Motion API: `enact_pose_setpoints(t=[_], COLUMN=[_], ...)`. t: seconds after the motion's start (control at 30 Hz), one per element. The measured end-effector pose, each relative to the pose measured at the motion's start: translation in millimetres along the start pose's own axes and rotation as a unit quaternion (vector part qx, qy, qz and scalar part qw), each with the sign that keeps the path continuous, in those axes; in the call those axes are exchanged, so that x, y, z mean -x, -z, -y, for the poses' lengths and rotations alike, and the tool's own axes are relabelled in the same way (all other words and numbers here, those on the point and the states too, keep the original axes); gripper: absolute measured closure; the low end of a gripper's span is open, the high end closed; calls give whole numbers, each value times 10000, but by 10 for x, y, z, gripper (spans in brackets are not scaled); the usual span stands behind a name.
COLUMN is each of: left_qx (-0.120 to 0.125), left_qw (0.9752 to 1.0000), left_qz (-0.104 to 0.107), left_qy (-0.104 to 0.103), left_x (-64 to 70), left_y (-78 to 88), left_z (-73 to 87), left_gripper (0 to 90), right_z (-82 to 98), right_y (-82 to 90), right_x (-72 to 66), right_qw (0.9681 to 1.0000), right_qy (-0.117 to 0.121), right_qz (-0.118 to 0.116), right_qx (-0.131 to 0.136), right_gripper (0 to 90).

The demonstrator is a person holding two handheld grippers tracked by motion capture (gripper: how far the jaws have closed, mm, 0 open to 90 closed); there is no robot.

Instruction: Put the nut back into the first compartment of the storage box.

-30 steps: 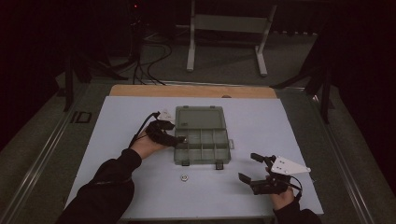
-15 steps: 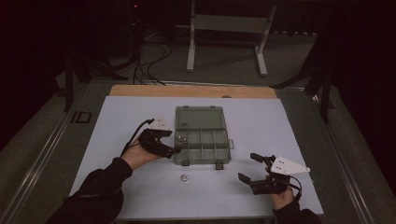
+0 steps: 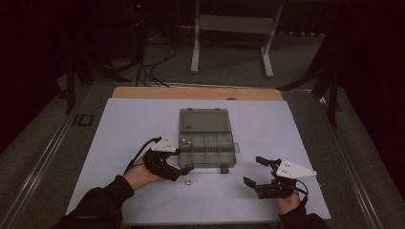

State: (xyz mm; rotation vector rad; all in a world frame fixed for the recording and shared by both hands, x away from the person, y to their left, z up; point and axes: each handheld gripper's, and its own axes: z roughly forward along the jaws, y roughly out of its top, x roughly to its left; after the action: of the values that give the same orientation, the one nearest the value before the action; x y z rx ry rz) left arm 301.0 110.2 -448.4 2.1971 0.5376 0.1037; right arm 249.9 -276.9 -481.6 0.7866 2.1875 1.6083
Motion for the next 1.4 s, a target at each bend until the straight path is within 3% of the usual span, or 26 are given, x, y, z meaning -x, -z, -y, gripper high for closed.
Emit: enact_pose_setpoints(t=[0.2,0.4,0.83,1.2,1.4], left_qx=[-20,-279,-848,-1083,-1108], left_qw=[9996,9985,9945,9915,9907], left_qz=[243,363,240,269,129], left_qy=[-124,-302,-563,-663,-776], left_x=[146,211,142,108,121], left_y=[-82,-259,-441,-525,-535], left_z=[23,131,306,381,380], left_gripper=[265,307,402,559,660], right_z=[-2,-3,-3,-3,-2], right_y=[4,17,15,14,12], right_x=[-3,-7,-9,-8,-9], right_qw=[10000,10000,10000,10000,10000], right_qy=[27,23,35,39,41], right_qz=[7,14,6,6,6], right_qx=[1,17,3,0,-11], right_gripper=[114,114,114,115,114])
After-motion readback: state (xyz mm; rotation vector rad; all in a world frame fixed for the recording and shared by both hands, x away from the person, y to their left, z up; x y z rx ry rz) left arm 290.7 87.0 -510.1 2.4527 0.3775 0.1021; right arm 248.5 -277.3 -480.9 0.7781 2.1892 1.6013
